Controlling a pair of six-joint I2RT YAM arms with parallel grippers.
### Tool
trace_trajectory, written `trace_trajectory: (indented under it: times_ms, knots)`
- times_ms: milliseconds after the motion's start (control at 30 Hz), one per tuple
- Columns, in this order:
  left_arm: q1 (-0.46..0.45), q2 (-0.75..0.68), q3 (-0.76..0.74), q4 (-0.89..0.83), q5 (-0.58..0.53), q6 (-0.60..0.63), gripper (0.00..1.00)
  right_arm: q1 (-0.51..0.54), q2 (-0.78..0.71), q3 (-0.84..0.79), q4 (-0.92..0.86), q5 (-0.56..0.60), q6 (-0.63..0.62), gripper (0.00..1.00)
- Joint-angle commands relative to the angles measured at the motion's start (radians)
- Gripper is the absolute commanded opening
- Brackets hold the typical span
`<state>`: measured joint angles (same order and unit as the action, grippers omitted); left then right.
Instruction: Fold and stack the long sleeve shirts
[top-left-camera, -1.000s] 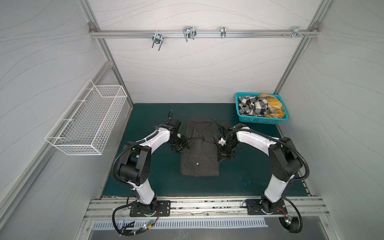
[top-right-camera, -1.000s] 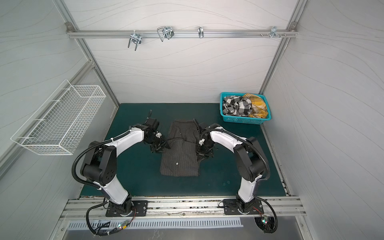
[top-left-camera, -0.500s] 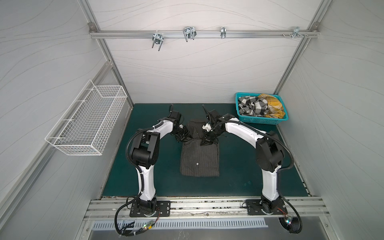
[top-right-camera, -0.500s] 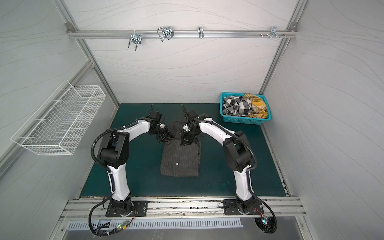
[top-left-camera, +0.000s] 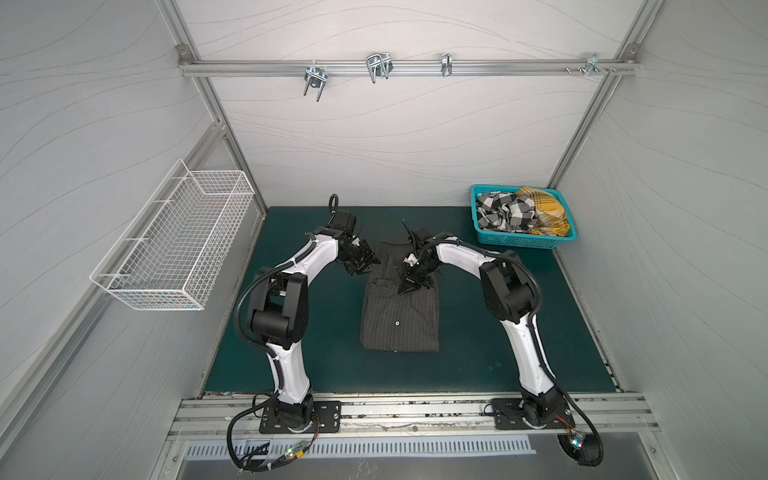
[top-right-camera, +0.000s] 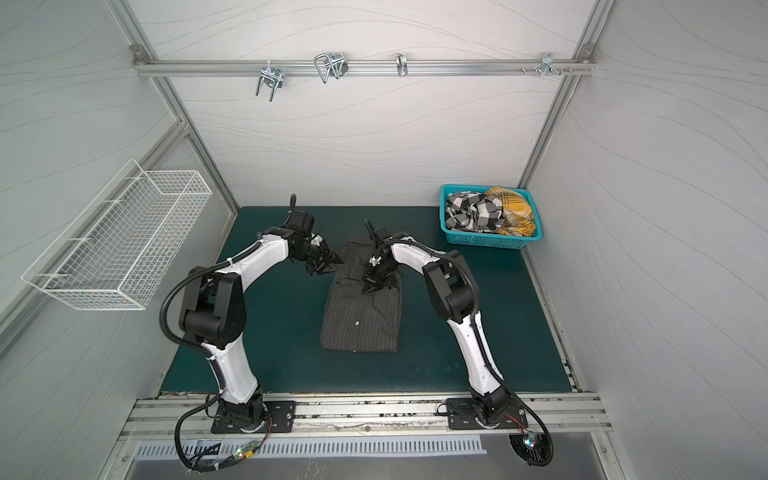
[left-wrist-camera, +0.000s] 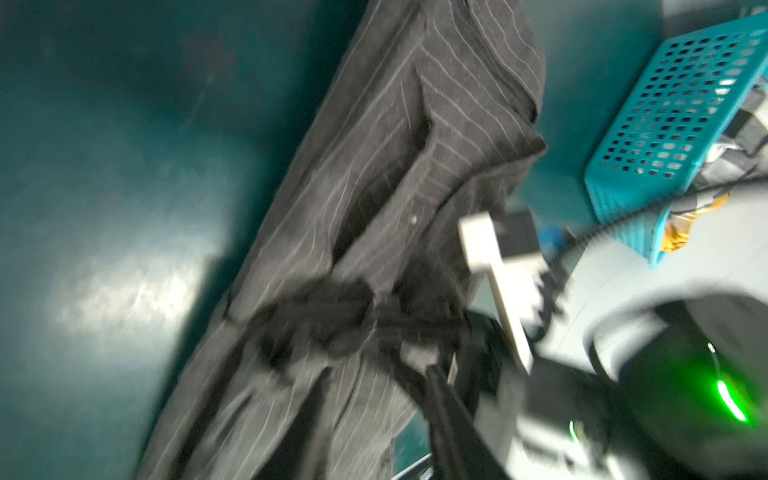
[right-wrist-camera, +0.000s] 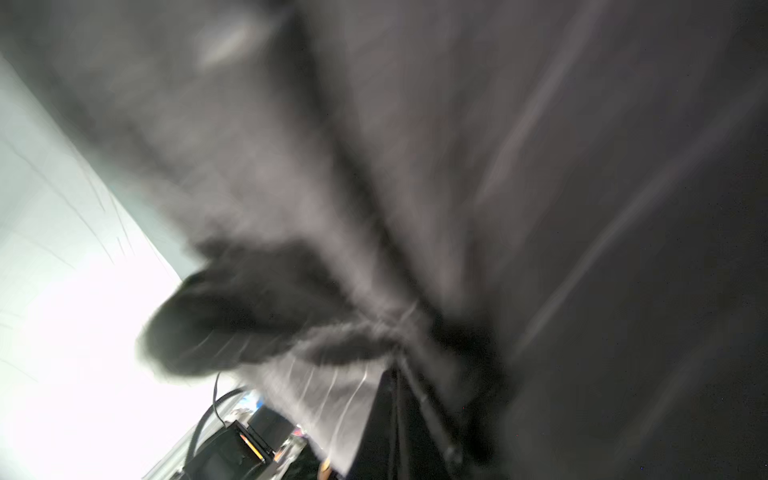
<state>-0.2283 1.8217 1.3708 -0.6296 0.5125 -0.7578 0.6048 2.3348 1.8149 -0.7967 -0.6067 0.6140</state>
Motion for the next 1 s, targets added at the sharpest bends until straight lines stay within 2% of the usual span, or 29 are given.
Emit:
trace_trajectory:
  times_ms: [0,100,200,300,400,600,733,800,833,900,967]
  knots:
    - [-0.04,-0.105,-0.137,0.045,0.009,-0.022,0.3,0.014,0.038,0.017,-0.048,0.005,-0.039,0.06]
    - [-0.065,-0.154,-0.264,0.13,0.024,-0.05,0.24,0.015,0.038,0.011,-0.045,0.002,-0.04,0.06]
    - [-0.063,-0.114,-0.304,0.204,0.06,-0.072,0.18,0.015,0.044,0.016,-0.052,-0.005,-0.043,0.07]
    - [-0.063,-0.05,-0.253,0.235,0.082,-0.068,0.17,0.018,0.043,0.018,-0.058,-0.004,-0.043,0.07]
    - [-0.062,0.02,-0.172,0.203,0.044,-0.024,0.16,0.017,0.038,0.022,-0.067,0.005,-0.044,0.07]
    - [0.01,0.16,-0.05,0.196,0.001,0.002,0.13,0.023,0.039,0.034,-0.095,0.014,-0.058,0.06]
    - [0.036,0.187,0.018,0.164,-0.084,0.038,0.21,0.017,0.017,0.051,-0.109,0.025,-0.059,0.08]
    - [0.039,0.215,0.056,0.11,-0.083,0.057,0.18,0.01,-0.001,0.073,-0.123,0.026,-0.057,0.15]
    - [0.04,0.207,0.049,0.098,-0.089,0.055,0.17,0.008,-0.017,0.092,-0.136,0.03,-0.059,0.24]
    - [0.04,0.144,0.001,0.11,-0.109,0.045,0.18,0.009,-0.058,0.117,-0.166,0.045,-0.072,0.42]
    - [0.04,0.055,-0.044,0.105,-0.132,0.028,0.22,0.012,-0.118,0.122,-0.191,0.064,-0.089,0.48]
